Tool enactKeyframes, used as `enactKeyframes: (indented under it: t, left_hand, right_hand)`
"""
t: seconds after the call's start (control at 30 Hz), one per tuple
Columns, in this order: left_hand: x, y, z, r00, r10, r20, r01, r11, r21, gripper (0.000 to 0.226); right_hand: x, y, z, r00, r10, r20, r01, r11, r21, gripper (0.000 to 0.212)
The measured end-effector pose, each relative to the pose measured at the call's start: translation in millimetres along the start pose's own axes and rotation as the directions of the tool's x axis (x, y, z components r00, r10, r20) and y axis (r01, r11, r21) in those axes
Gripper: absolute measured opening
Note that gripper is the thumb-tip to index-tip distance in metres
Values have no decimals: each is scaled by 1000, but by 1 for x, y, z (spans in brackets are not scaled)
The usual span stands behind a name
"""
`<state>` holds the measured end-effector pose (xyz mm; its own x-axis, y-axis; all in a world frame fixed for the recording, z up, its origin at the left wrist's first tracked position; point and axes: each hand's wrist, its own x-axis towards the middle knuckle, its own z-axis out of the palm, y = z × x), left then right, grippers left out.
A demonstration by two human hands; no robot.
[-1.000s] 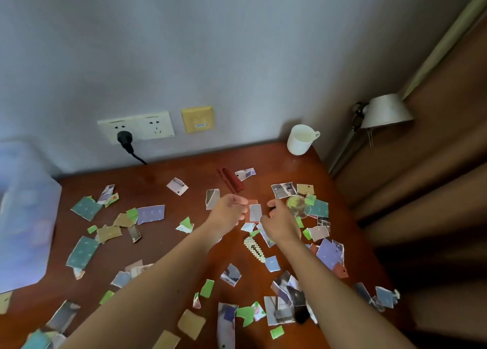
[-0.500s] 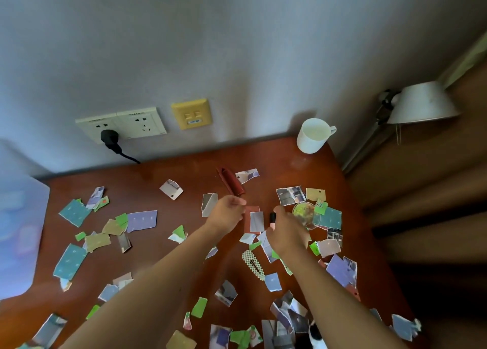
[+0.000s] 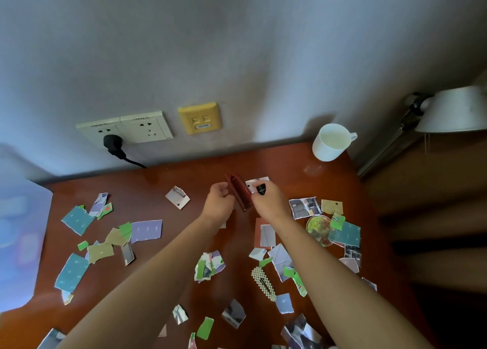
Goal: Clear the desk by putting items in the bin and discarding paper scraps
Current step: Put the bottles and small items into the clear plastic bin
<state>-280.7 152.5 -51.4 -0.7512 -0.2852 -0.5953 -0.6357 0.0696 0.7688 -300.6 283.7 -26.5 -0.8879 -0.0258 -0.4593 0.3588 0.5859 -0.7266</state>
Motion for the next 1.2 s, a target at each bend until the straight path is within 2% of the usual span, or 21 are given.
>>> enactKeyframes:
  t: [0.1, 0.17, 0.3, 0.5, 0.7, 0.8, 0.97, 1.07, 1.2]
  left_hand:
    - [10, 2, 2, 998, -61, 23, 62, 996, -71, 53]
    - [13, 3, 4, 994, -98, 40, 101, 989, -111, 54]
    - [16, 7, 6, 983, -164, 89, 175, 974, -142, 43]
    - [22, 3, 2, 976, -197, 91, 210, 963, -171, 40]
    - [-9, 18, -12, 994, -92, 57, 103, 967, -231, 18]
    - [-30, 24, -33, 999, -34, 9, 35, 973, -230, 26]
    - [-71, 26, -86, 1000, 0, -15, -5, 946, -326, 33]
    - [-94, 25, -123, 996, 44, -77, -68, 941, -332, 31]
    - [-122, 19, -176, 987, 73, -144, -118, 937, -329, 28]
  right_hand:
    - [13, -1, 7, 998, 5, 69, -5, 1000, 1, 41]
    - [18, 0, 12, 994, 22, 106, -22, 1000, -4, 38]
    - [24, 1, 22, 984, 52, 168, -54, 998, 9, 35]
    - [17, -6, 27, 987, 90, 135, -107, 987, 123, 38]
    - [-22, -41, 18, 978, 74, 195, -138, 932, 336, 34]
    - [-43, -57, 23, 970, 74, 231, -165, 901, 402, 34]
    - [-82, -87, 38, 963, 15, 269, -171, 804, 570, 18]
    - [-107, -107, 52, 949, -25, 315, -189, 755, 628, 8]
    - [-137, -137, 84, 934, -82, 349, -160, 777, 609, 4]
